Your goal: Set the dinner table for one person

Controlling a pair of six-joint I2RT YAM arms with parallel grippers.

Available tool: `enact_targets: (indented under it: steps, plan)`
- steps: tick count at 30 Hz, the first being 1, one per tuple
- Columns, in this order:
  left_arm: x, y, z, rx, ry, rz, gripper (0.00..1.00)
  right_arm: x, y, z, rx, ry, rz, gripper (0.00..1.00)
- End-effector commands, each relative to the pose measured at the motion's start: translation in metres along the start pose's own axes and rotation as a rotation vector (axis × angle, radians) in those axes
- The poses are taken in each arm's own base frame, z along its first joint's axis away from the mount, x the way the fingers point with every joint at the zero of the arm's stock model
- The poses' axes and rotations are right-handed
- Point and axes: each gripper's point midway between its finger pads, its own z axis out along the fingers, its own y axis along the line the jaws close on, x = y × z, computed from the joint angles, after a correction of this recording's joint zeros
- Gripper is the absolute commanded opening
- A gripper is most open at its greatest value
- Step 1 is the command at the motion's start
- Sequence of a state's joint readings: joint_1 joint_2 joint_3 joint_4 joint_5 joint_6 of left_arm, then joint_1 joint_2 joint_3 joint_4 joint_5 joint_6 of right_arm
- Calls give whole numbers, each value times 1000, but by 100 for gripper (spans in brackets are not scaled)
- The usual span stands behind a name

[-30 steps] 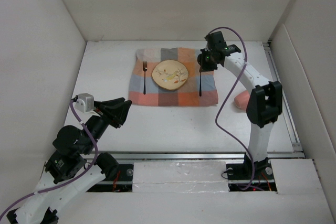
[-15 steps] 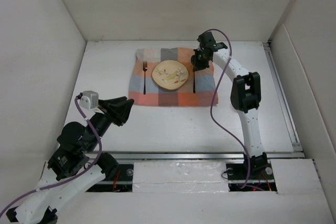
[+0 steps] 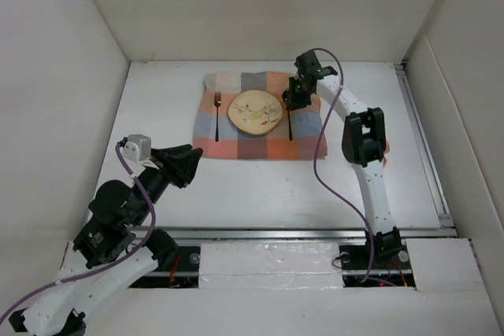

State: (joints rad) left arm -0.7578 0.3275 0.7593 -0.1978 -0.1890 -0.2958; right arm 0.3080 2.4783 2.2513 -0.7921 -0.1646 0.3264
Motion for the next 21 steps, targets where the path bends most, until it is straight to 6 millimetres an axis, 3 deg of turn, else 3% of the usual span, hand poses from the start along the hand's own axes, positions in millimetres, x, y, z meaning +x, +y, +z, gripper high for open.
enact_targets:
  steps: [1, 2, 6, 7, 9, 10, 11, 12, 13, 14, 15, 16, 17, 18, 19, 20, 21]
  plan:
    - [-10, -5, 4, 19, -45, 0, 35, -28, 13, -18, -41, -81, -6, 31]
    - [-9, -4, 4, 17, -42, 1, 35, -32, 19, -28, -63, -94, -12, 40]
    - [-10, -6, 3, 26, -43, 0, 35, -45, 32, -59, -127, -146, -25, 56]
    - [-9, -7, 3, 31, -42, 0, 35, -50, 38, -82, -142, -179, -33, 58]
    - [-10, -7, 2, 33, -43, 0, 35, -60, 35, -109, -158, -227, -32, 61]
    - [-10, -8, 2, 36, -45, -1, 35, -70, 41, -147, -180, -290, -39, 61]
    - [-9, -8, 2, 37, -41, 0, 35, -62, 22, -150, -148, -278, -9, 61]
    - [-11, -8, 1, 39, -47, -1, 35, -67, 16, -165, -144, -326, -2, 61]
    - [-11, -9, 1, 47, -47, -3, 35, -74, 16, -211, -156, -420, 1, 60]
    - [-11, -10, 0, 52, -47, -4, 35, -50, -8, -203, -117, -386, 54, 51]
    - [-11, -10, 0, 54, -48, -4, 35, -56, -35, -220, -92, -457, 94, 44]
    - [-11, -12, 0, 62, -46, -4, 35, -50, -51, -233, -75, -489, 124, 35]
    - [-12, -12, -1, 64, -47, -6, 35, -47, -58, -276, -72, -580, 156, 7]
    - [-14, -12, -2, 63, -54, -6, 35, -23, -100, -268, -8, -573, 231, 1]
    - [-15, -13, -3, 68, -60, -9, 35, -14, -116, -279, 18, -610, 266, 0]
    - [-15, -13, -4, 68, -60, -9, 35, -6, -122, -308, 25, -688, 276, 0]
    - [-18, -12, -6, 65, -72, -8, 35, 17, -141, -295, 53, -667, 318, 0]
